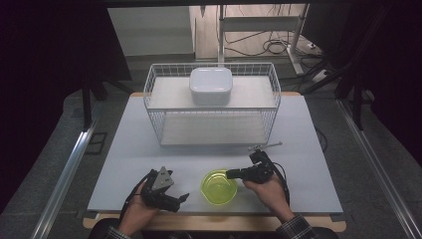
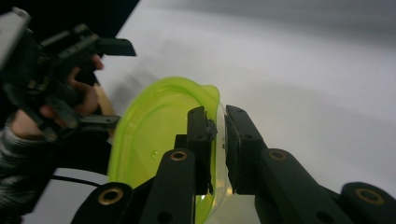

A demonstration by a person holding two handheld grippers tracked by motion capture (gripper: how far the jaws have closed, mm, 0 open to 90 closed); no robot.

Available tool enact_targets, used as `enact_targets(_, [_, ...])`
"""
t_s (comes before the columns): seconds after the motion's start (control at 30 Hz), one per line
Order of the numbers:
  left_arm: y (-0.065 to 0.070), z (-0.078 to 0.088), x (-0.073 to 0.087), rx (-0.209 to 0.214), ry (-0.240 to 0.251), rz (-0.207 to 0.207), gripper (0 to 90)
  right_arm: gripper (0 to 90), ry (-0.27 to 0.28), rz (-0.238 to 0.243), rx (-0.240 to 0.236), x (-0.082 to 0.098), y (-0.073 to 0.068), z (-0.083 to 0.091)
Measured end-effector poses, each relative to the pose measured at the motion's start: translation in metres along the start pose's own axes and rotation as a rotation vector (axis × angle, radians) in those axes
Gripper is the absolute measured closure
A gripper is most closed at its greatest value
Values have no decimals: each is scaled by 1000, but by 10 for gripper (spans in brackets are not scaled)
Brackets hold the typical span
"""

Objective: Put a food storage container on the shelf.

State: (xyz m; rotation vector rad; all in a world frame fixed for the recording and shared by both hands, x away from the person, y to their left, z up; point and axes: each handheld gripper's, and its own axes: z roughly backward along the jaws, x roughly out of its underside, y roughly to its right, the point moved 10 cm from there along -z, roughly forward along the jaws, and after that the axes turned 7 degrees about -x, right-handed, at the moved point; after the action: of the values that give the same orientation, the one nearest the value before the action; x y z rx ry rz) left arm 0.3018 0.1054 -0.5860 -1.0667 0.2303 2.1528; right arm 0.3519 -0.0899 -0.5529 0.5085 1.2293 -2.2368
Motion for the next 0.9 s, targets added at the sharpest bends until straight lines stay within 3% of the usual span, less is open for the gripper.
enact_targets(0.13, [0,0,0,-2,1,1,62,824,30,-35,-49,-3,-5,1])
enact_targets(0.53, [-1,1,-1,-4,4,3,62,834,89,-46,-66,-14,-8,12])
enact_targets(0.6, [-1,1,-1,-4,4,4,62,842,107,-63,-90,-17,-10,14])
enact_targets(0.7, [-1,1,-1,-4,4,5,62,842,120,-51,-75,-20,-8,16])
enact_targets(0.73, [-1,1,-1,-4,4,5,62,842,121,-63,-91,-21,-9,17])
enact_targets(0.8, [-2,1,-1,-5,4,4,62,842,116,-49,-61,-21,-5,15])
enact_targets(0.9, [-2,1,-1,-5,4,4,62,842,117,-73,-84,-20,-5,14])
